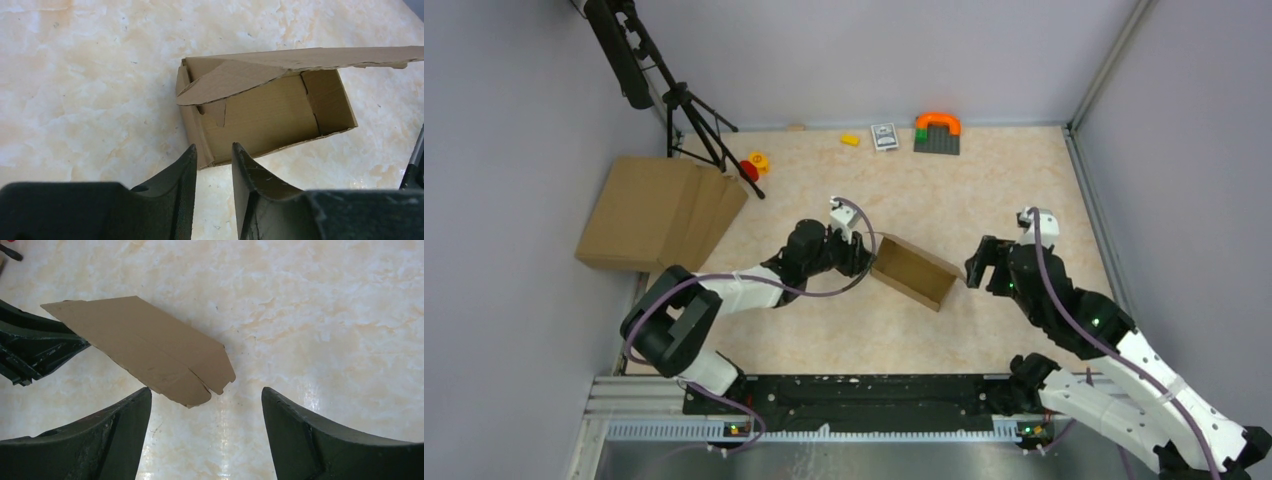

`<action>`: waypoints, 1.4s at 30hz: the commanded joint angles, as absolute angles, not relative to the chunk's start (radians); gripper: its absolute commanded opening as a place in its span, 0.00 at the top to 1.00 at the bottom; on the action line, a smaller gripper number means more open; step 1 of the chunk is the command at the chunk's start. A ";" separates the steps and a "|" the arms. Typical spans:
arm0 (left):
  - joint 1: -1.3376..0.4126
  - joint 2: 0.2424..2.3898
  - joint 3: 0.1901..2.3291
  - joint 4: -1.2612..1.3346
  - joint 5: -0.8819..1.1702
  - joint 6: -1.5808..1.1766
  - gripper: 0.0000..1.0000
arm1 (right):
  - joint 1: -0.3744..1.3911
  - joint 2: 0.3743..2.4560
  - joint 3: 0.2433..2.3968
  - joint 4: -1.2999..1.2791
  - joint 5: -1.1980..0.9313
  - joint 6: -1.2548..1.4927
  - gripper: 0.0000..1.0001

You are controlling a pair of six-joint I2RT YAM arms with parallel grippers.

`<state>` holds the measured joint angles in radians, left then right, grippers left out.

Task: Fold the paper box

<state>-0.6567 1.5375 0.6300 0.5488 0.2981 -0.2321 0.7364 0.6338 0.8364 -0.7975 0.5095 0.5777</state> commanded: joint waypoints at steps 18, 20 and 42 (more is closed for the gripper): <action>-0.679 1.593 0.774 0.602 0.312 -0.202 0.54 | 0.733 0.417 0.685 -0.686 0.501 0.692 0.23; -0.693 1.611 0.785 0.605 0.287 -0.193 0.55 | 0.733 0.372 0.662 -0.654 0.492 0.682 0.23; -0.744 1.538 0.625 0.748 -0.007 -0.114 1.00 | 0.733 0.382 0.493 -0.364 0.181 0.458 0.36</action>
<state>-0.7425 1.6112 0.6491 0.7055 0.0616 -0.1463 0.7364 0.3794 0.5049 -0.4793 0.2649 0.5426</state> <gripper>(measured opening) 0.002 0.655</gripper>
